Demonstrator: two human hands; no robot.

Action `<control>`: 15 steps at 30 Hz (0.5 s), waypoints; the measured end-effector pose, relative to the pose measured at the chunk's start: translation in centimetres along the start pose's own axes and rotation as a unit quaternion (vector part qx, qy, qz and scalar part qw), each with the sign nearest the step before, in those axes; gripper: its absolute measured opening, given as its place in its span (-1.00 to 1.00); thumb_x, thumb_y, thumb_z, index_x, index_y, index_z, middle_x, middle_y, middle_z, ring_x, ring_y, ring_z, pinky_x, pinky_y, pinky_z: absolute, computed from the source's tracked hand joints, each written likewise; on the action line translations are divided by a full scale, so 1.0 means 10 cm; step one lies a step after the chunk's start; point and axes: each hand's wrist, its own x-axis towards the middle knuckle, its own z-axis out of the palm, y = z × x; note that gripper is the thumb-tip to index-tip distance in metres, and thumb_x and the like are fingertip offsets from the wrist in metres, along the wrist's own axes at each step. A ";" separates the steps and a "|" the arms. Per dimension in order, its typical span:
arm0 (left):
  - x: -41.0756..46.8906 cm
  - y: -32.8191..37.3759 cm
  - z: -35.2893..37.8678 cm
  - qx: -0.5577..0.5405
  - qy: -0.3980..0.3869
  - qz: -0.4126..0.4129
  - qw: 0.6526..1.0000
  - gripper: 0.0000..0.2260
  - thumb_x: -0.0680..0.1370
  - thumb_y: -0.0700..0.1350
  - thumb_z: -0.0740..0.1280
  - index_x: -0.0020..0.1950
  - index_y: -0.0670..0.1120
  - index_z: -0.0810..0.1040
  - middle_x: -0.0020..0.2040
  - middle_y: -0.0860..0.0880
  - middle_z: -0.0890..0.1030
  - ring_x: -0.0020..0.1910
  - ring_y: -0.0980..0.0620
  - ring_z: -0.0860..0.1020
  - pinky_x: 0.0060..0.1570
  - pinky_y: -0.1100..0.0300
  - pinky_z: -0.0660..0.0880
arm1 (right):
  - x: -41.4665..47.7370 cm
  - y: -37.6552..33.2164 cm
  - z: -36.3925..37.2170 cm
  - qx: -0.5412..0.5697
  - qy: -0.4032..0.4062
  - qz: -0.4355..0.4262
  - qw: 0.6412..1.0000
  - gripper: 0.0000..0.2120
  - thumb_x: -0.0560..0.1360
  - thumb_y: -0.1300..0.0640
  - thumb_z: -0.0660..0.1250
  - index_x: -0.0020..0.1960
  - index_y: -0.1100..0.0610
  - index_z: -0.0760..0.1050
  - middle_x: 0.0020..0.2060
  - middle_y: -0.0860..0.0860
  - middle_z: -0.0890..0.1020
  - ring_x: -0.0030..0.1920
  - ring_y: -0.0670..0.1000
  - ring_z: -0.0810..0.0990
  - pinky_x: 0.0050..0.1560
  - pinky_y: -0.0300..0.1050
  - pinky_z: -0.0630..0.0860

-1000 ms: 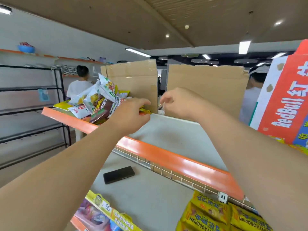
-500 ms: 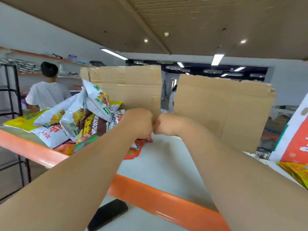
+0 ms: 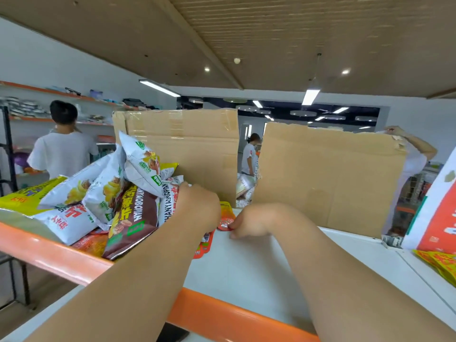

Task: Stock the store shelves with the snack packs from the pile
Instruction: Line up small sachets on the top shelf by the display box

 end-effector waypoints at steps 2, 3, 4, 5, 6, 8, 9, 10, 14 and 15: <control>-0.01 -0.01 0.01 -0.007 0.009 0.002 1.000 -0.78 0.52 -0.07 0.24 -0.30 -0.02 0.31 -0.03 -0.02 0.61 0.06 -0.10 0.52 0.21 -0.04 0.29 | -0.05 0.10 -0.08 0.008 0.013 0.036 0.999 -0.64 0.51 -0.24 0.33 -0.27 0.01 0.51 -0.28 -0.03 0.54 -0.14 0.08 0.52 -0.09 -0.09 0.44; -0.01 -0.01 0.02 -0.012 0.010 0.002 1.000 -0.77 0.52 -0.07 0.25 -0.31 -0.02 0.30 -0.04 -0.02 0.60 0.04 -0.10 0.51 0.20 -0.05 0.29 | -0.08 0.15 -0.12 0.007 0.018 0.055 0.998 -0.60 0.49 -0.26 0.34 -0.34 0.02 0.50 -0.34 -0.04 0.51 -0.20 0.07 0.50 -0.13 -0.09 0.42; 0.00 0.00 0.02 -0.016 0.011 0.003 1.000 -0.77 0.52 -0.07 0.25 -0.31 -0.01 0.30 -0.06 -0.02 0.59 0.01 -0.10 0.50 0.20 -0.06 0.29 | -0.10 0.19 -0.14 0.005 0.019 0.068 0.998 -0.56 0.48 -0.27 0.35 -0.39 0.02 0.53 -0.36 -0.05 0.51 -0.23 0.06 0.51 -0.13 -0.08 0.43; 0.00 0.00 0.02 -0.019 0.013 0.004 1.000 -0.78 0.52 -0.08 0.26 -0.31 -0.01 0.31 -0.10 -0.01 0.58 -0.03 -0.09 0.48 0.20 -0.06 0.29 | -0.11 0.23 -0.15 0.003 0.018 0.076 0.997 -0.54 0.48 -0.29 0.34 -0.41 0.02 0.57 -0.38 -0.06 0.52 -0.26 0.03 0.51 -0.12 -0.08 0.44; 0.01 0.00 0.03 -0.023 0.013 0.004 1.000 -0.79 0.51 -0.09 0.26 -0.31 -0.01 0.33 -0.17 0.00 0.54 -0.09 -0.09 0.44 0.19 -0.06 0.29 | -0.11 0.25 -0.15 0.005 0.022 0.081 0.996 -0.53 0.48 -0.30 0.34 -0.40 0.03 0.57 -0.39 -0.07 0.52 -0.28 0.01 0.50 -0.13 -0.08 0.43; 0.03 0.01 0.04 -0.031 0.007 -0.001 0.999 -0.80 0.51 -0.11 0.27 -0.30 -0.01 0.35 -0.29 0.02 0.43 -0.16 -0.07 0.40 0.18 -0.05 0.28 | -0.12 0.24 -0.13 0.026 0.043 0.067 0.996 -0.54 0.45 -0.31 0.39 -0.33 0.07 0.52 -0.36 -0.04 0.52 -0.30 0.02 0.47 -0.19 -0.08 0.38; 0.04 0.01 0.04 -0.034 0.005 -0.004 0.999 -0.81 0.50 -0.11 0.28 -0.29 -0.01 0.35 -0.31 0.03 0.40 -0.17 -0.07 0.40 0.17 -0.05 0.28 | -0.12 0.23 -0.11 0.038 0.047 0.053 0.997 -0.54 0.43 -0.31 0.42 -0.26 0.11 0.52 -0.30 -0.01 0.55 -0.26 0.05 0.51 -0.19 -0.08 0.38; 0.05 0.02 0.04 -0.036 0.004 -0.009 0.999 -0.81 0.50 -0.11 0.29 -0.29 0.00 0.36 -0.31 0.04 0.40 -0.17 -0.06 0.41 0.15 -0.03 0.28 | -0.12 0.21 -0.10 0.041 0.041 0.041 0.998 -0.53 0.41 -0.29 0.45 -0.15 0.14 0.56 -0.21 0.03 0.60 -0.18 0.08 0.57 -0.17 -0.08 0.41; 0.07 0.05 0.02 -0.044 0.007 -0.027 0.999 -0.79 0.51 -0.09 0.32 -0.28 -0.01 0.34 -0.31 0.03 0.39 -0.17 -0.06 0.40 0.12 0.01 0.26 | -0.14 0.14 -0.07 0.019 0.026 0.027 0.999 -0.49 0.39 -0.20 0.51 0.09 0.20 0.60 0.00 0.10 0.67 0.03 0.15 0.64 -0.12 -0.07 0.48; 0.07 0.05 0.02 -0.049 0.008 -0.029 0.998 -0.79 0.51 -0.10 0.32 -0.28 -0.01 0.35 -0.31 0.02 0.40 -0.17 -0.06 0.41 0.10 0.02 0.25 | -0.15 0.15 -0.07 0.023 0.031 0.026 0.999 -0.52 0.40 -0.16 0.51 0.09 0.21 0.60 0.00 0.11 0.68 0.01 0.15 0.65 -0.15 -0.08 0.47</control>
